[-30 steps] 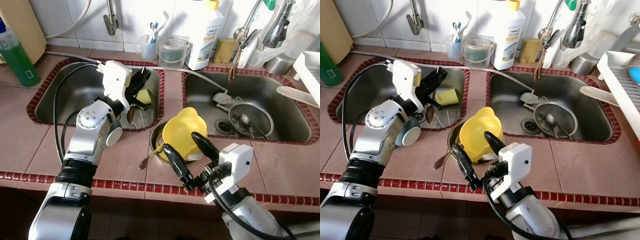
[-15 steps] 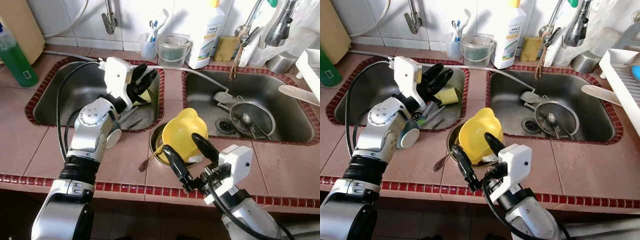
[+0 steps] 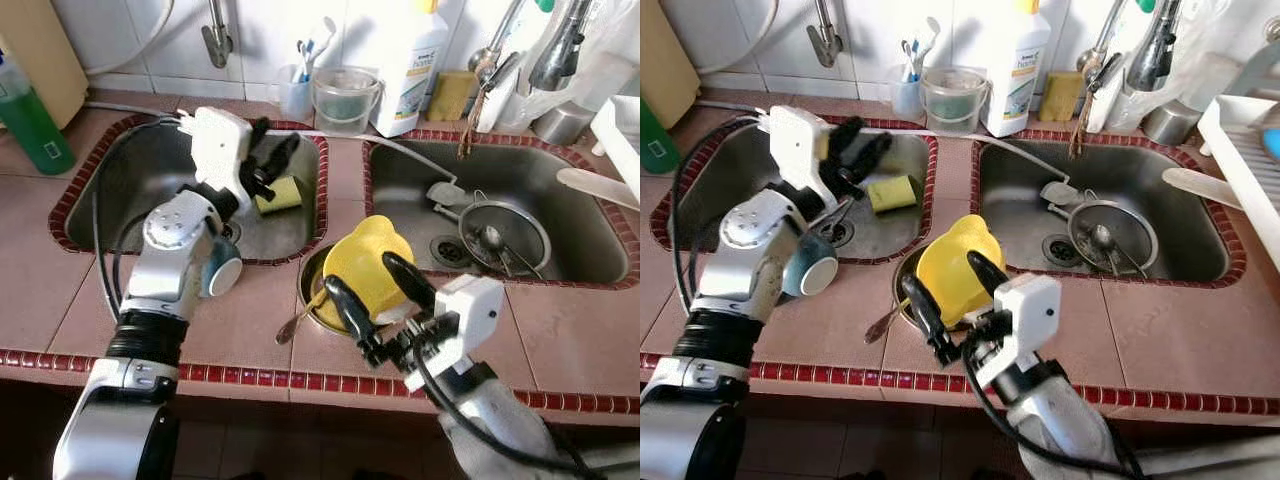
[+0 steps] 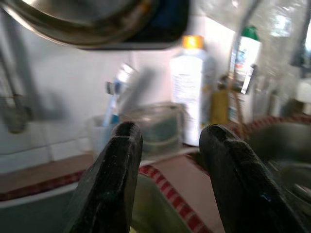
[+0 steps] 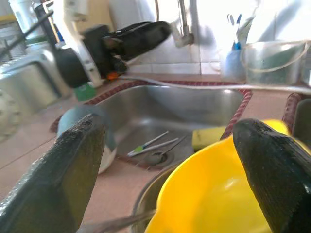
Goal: Kitchen organization
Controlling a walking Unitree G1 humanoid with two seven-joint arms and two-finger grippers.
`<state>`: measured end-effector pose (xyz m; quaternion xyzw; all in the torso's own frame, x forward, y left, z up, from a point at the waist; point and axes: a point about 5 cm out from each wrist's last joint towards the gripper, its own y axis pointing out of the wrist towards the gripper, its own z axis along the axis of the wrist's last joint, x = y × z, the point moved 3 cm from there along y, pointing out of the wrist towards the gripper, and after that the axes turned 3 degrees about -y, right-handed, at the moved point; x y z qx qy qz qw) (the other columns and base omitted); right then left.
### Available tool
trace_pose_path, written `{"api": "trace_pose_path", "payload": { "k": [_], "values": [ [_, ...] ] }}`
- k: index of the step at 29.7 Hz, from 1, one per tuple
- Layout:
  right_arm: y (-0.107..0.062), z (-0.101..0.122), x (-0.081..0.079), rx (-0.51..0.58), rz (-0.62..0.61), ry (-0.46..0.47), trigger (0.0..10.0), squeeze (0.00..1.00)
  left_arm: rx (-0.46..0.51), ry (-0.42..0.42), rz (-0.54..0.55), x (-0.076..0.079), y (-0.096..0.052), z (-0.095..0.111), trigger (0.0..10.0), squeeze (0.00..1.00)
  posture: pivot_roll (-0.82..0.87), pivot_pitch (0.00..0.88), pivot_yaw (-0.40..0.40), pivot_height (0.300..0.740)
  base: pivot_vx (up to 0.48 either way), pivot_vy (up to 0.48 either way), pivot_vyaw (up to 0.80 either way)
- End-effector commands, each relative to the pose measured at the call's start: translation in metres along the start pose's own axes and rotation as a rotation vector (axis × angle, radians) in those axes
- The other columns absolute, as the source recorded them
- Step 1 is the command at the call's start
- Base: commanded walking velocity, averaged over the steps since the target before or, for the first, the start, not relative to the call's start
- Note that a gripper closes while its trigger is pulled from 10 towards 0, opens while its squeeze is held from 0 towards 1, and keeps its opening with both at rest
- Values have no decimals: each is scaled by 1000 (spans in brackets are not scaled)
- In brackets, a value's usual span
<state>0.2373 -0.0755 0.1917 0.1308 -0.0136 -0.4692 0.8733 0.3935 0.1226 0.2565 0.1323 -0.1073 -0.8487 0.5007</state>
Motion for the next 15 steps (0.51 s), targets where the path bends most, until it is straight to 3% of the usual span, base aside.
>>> {"api": "trace_pose_path", "payload": {
  "k": [1, 13, 15],
  "values": [
    [4, 0, 7, 11, -21, -17, 10000, 0, 16, -7, 32, -5, -3, 6, 10000, 0, -184, 102, -8, 740, 0, 0, 0],
    [36, 8, 38, 78, -91, -99, 10000, 0, 39, -51, 147, -10, -14, 10, 10000, 0, -110, 29, -41, 740, 0, 0, 0],
    [47, 12, 52, 104, -139, -139, 10000, 0, 34, -75, 178, -6, -18, 9, 10000, 0, -91, 15, -52, 740, 0, 0, 0]
  ]
}}
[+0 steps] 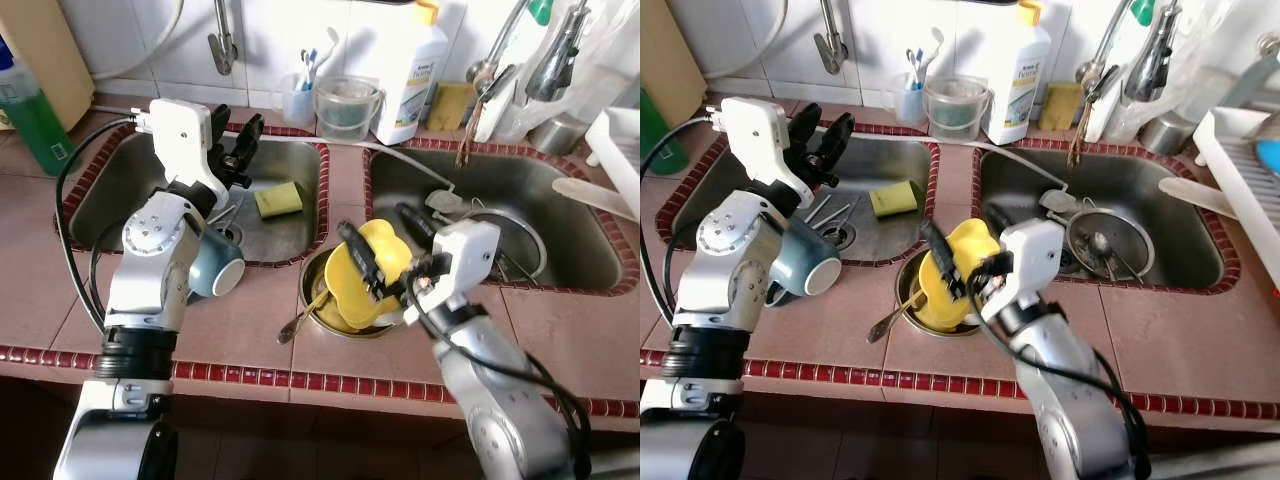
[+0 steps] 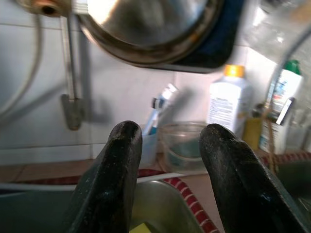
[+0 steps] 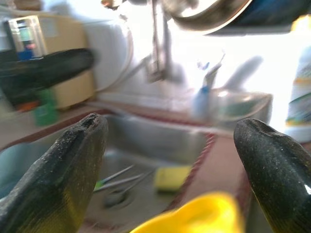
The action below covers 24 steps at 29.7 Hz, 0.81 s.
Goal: Kitchen organization
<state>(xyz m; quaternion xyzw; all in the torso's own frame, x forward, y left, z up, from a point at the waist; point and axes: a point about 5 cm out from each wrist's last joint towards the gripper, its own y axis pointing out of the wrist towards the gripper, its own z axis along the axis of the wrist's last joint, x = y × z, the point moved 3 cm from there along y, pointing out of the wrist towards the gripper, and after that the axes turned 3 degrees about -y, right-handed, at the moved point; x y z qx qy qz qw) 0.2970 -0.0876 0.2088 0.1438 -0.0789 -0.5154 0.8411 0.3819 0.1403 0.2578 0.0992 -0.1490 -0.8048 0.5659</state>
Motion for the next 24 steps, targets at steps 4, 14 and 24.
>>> {"api": "trace_pose_path", "payload": {
  "k": [4, 14, 24],
  "values": [
    [4, 1, 13, 18, -51, -31, 10000, 0, 2, -11, 11, 5, -2, 3, 10000, 0, -91, 15, -52, 740, 0, 0, 0],
    [30, -8, 31, -17, -184, -107, 10000, 0, -27, -74, 109, 10, -16, -8, 10000, 0, -44, 0, -78, 740, 0, 0, 0],
    [24, -18, 33, -26, -233, -161, 10000, 0, -85, -24, 259, 8, -44, -32, 10000, 0, -49, 0, -78, 740, 0, 0, 0]
  ]
}}
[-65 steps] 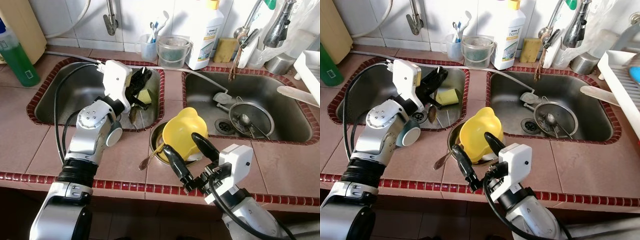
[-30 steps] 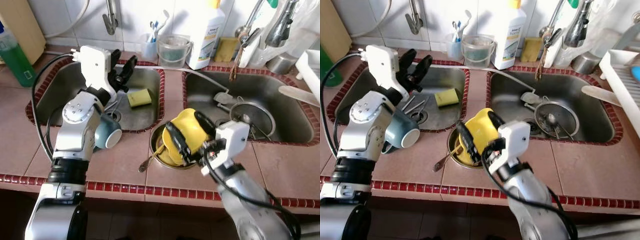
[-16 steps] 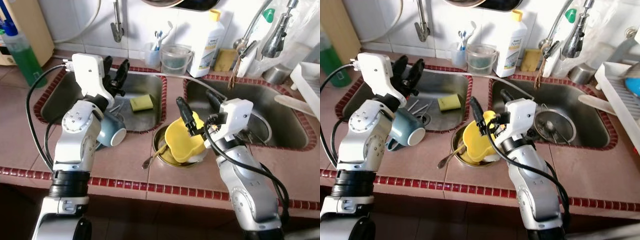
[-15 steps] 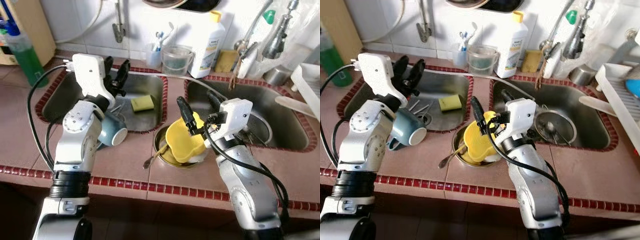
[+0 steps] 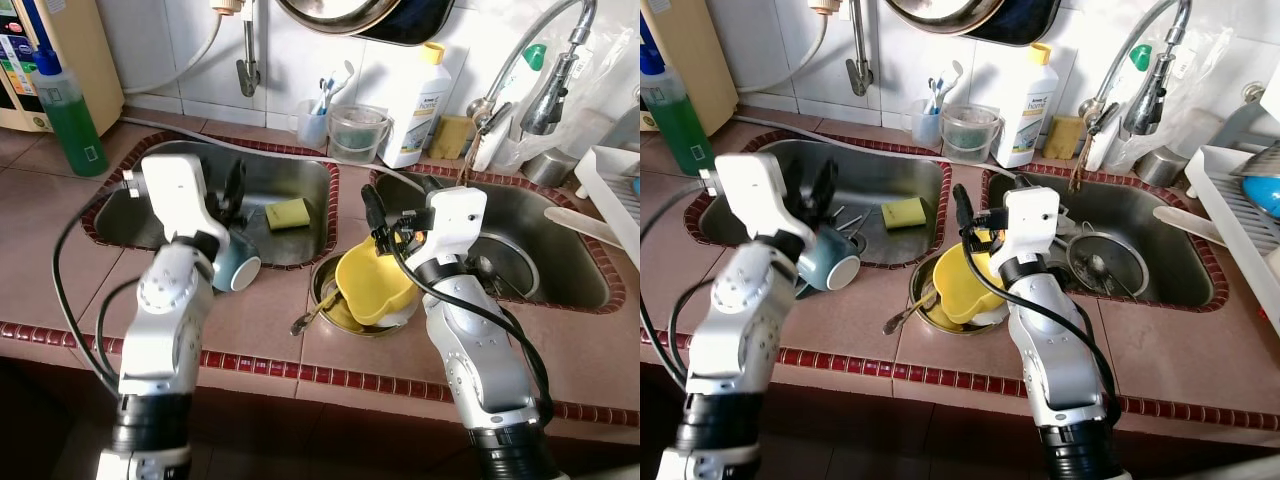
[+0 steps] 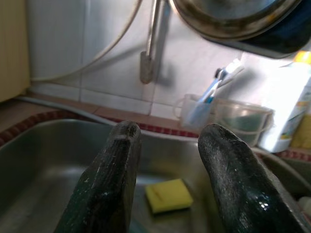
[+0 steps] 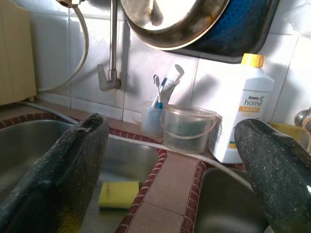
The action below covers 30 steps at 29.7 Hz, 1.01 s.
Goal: Kitchen organization
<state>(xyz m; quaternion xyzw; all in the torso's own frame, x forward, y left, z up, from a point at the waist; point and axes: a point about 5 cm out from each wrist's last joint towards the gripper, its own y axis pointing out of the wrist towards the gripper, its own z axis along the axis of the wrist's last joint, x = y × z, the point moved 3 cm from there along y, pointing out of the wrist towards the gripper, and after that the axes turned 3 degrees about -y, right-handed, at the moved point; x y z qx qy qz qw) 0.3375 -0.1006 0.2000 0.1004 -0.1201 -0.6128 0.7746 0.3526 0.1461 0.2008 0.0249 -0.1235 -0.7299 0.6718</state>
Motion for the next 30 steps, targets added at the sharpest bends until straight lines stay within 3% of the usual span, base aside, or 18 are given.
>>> {"api": "trace_pose_path", "payload": {
  "k": [1, 9, 18, 22, 30],
  "values": [
    [-5, -3, 3, 16, -29, -25, 10000, 0, 44, 55, -18, 7, -4, 5, 10000, 0, -59, 0, -71, 740, 0, 0, 0],
    [-14, -5, 3, 57, -86, -118, 10000, 0, 53, -6, -40, 13, -16, 5, 10000, 0, -68, 0, -70, 740, 0, 0, 0],
    [-20, -9, 10, 77, -135, -210, 10000, 0, 84, 17, -66, 11, -23, 7, 10000, 0, -69, 0, -71, 740, 0, 0, 0],
    [-23, -11, 10, 85, -118, -204, 10000, 0, 70, -9, -88, 12, -27, 3, 10000, 0, -69, 0, -73, 740, 0, 0, 0],
    [-23, -9, 9, 102, -101, -202, 10000, 0, 83, 19, -107, 13, -30, 4, 10000, 0, -65, 0, -78, 740, 0, 0, 0]
  ]
}}
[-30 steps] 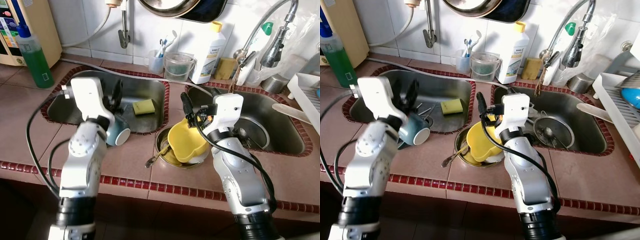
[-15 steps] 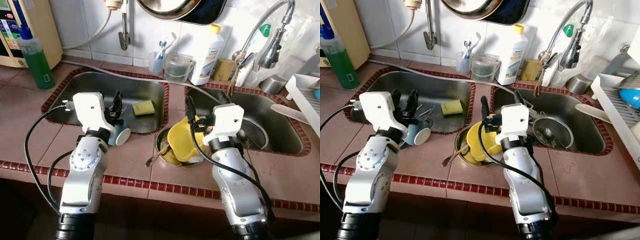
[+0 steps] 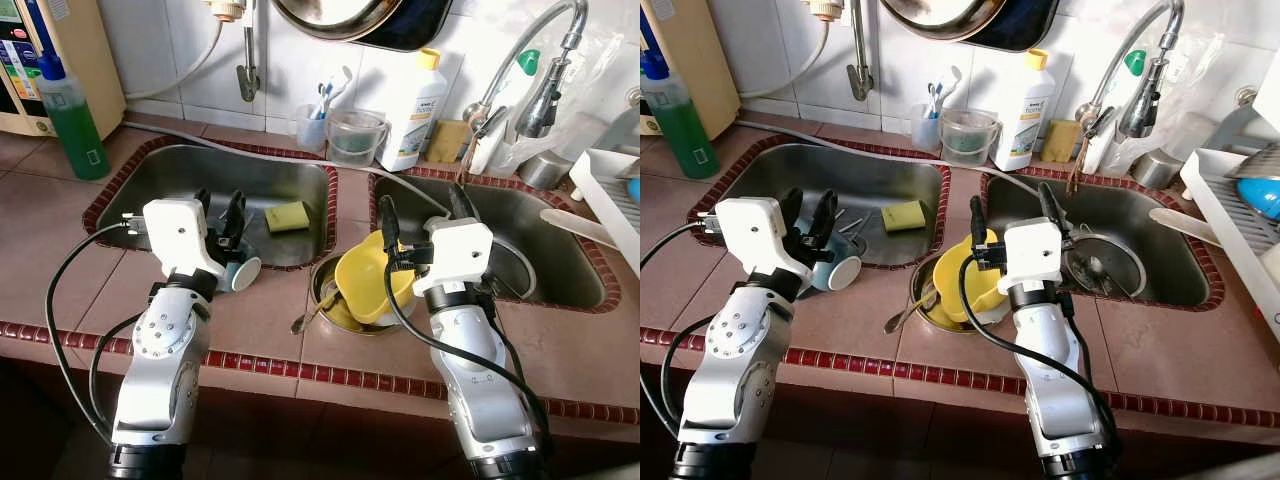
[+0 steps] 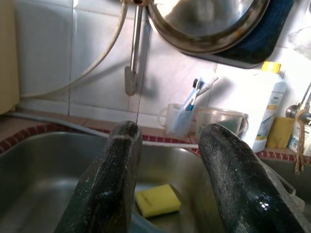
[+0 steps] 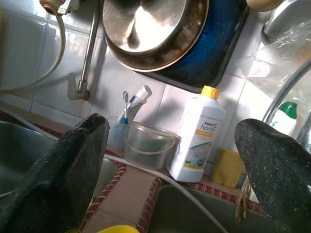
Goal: Kitchen organization
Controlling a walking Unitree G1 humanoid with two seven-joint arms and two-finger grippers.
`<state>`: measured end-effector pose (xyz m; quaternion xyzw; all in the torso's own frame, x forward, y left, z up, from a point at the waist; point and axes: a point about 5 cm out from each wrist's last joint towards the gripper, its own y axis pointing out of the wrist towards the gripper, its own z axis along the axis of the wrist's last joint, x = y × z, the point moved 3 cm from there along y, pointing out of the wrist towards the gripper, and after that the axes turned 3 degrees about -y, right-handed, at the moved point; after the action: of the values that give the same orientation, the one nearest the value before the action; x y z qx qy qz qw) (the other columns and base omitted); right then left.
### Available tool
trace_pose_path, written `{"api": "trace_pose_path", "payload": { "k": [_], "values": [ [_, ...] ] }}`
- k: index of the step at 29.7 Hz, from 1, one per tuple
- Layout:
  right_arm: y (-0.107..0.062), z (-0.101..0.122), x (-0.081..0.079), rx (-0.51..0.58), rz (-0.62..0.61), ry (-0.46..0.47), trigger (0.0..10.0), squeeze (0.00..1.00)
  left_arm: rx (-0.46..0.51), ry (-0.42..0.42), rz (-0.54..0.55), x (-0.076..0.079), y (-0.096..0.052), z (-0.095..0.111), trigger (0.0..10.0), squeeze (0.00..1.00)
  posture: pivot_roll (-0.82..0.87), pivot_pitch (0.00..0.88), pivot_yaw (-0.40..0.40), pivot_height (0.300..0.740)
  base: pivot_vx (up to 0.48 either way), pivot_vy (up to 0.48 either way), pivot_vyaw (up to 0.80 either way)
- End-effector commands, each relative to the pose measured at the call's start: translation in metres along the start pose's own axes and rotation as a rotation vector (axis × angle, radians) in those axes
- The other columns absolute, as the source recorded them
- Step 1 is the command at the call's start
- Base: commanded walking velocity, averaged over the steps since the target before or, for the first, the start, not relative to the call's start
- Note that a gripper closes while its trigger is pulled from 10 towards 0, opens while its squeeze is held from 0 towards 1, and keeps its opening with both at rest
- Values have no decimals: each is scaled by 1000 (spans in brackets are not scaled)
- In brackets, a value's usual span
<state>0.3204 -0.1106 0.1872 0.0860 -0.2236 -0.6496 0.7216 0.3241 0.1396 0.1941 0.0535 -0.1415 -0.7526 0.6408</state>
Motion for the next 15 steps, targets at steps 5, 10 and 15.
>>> {"api": "trace_pose_path", "payload": {
  "k": [5, 10, 15],
  "values": [
    [-1, -4, 2, -5, 7, 1, 10000, 0, 19, 23, -53, 5, -2, 6, 10000, 0, -65, 0, -77, 740, 0, 0, 0],
    [-5, -6, 0, -17, 10, 2, 10000, 0, 7, 42, -53, 5, -6, 3, 10000, 0, -68, 0, -77, 740, 0, 0, 0],
    [-6, -8, 1, -22, 11, 3, 10000, 0, 1, 42, -54, 7, -7, 2, 10000, 0, -68, 0, -79, 740, 0, 0, 0]
  ]
}}
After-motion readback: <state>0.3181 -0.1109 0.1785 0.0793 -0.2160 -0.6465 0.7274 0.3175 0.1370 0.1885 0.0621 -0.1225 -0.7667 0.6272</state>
